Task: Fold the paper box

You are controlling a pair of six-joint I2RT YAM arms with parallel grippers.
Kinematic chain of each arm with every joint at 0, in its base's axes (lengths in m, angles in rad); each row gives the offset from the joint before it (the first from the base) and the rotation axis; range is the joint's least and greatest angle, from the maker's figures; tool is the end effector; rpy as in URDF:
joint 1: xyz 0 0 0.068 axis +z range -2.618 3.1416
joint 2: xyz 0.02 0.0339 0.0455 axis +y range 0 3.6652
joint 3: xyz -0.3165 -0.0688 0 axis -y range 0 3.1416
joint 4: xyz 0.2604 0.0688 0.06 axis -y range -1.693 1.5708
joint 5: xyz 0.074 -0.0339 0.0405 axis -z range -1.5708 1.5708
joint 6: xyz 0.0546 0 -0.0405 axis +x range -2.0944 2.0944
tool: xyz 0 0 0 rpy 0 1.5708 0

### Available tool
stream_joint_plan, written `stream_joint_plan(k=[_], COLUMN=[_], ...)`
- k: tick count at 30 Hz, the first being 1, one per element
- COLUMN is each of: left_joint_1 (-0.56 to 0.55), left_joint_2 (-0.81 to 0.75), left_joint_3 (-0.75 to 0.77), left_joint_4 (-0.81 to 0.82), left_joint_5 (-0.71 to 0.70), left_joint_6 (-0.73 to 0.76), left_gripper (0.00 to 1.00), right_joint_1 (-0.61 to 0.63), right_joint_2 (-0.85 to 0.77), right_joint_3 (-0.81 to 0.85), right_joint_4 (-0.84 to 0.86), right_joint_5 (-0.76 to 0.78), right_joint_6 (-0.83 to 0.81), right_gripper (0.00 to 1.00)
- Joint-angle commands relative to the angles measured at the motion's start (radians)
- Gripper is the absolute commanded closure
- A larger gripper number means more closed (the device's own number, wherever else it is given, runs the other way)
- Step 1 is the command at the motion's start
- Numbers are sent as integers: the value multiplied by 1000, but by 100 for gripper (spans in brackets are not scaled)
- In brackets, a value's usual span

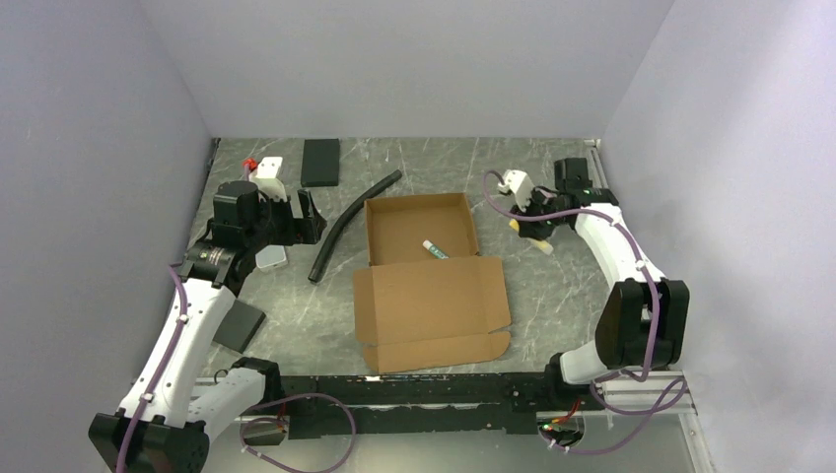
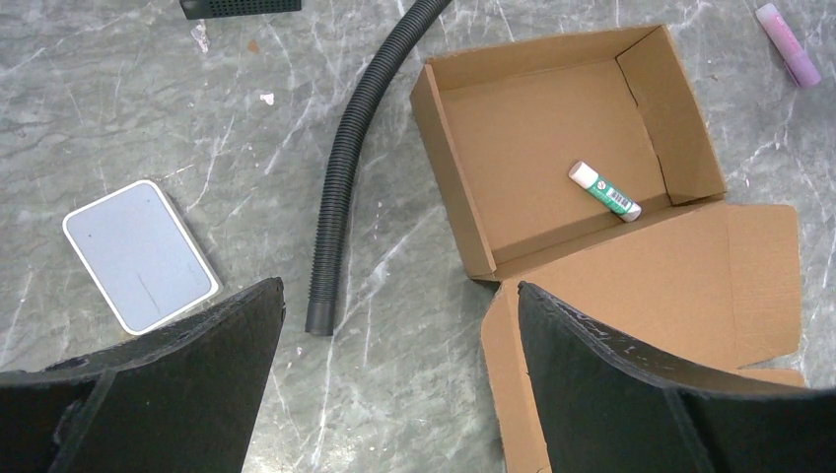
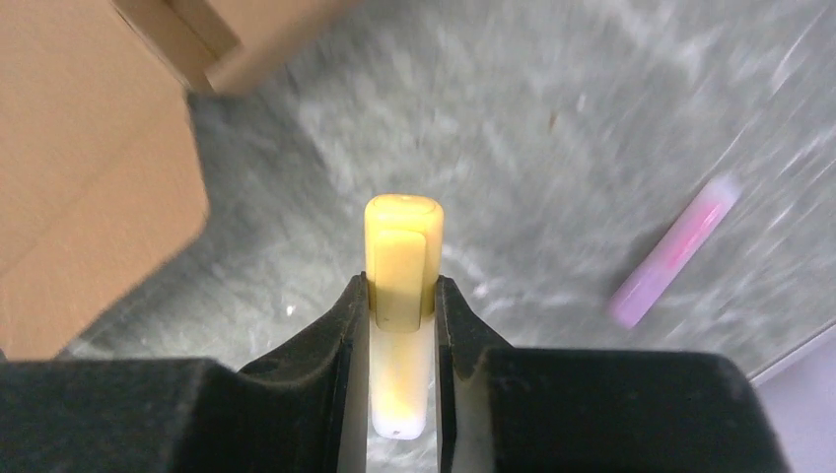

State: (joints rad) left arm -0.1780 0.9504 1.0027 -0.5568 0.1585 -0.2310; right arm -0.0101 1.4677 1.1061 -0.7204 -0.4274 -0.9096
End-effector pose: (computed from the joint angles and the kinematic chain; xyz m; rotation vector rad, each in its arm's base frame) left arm 0.2001 -0.0448 0.3827 0.0426 2.0943 -0.4135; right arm 0.3105 0.0195 0.2831 -1.2150 2.2039 0.2106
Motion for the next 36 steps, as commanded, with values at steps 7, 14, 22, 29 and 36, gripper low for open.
stream_joint_plan(k=[7,14,22,29,36], left_joint_1=[9,11,12,14,15], left_joint_2=[-19,-19,-22,-25,-31], left_joint_3=[1,2,0,-1,0], left_joint_4=[41,39,40,41,41], left_joint_5=[-23,-28,-28,-31,-30], left_joint_6=[2,4,5,6,6], left_gripper=[7,7,7,7,7], right_joint_1=[324,452,491,553,559], right_joint_2=[95,252,391,485,443], right_joint_3=[290,411,504,558,562], right_joint_4=[-84,-87,-60,-52,-54], right_joint_5=[-25,99,144,186,168], right_joint_6=[-77,-71,-15,40,114], right_gripper=[100,100,94,68,37])
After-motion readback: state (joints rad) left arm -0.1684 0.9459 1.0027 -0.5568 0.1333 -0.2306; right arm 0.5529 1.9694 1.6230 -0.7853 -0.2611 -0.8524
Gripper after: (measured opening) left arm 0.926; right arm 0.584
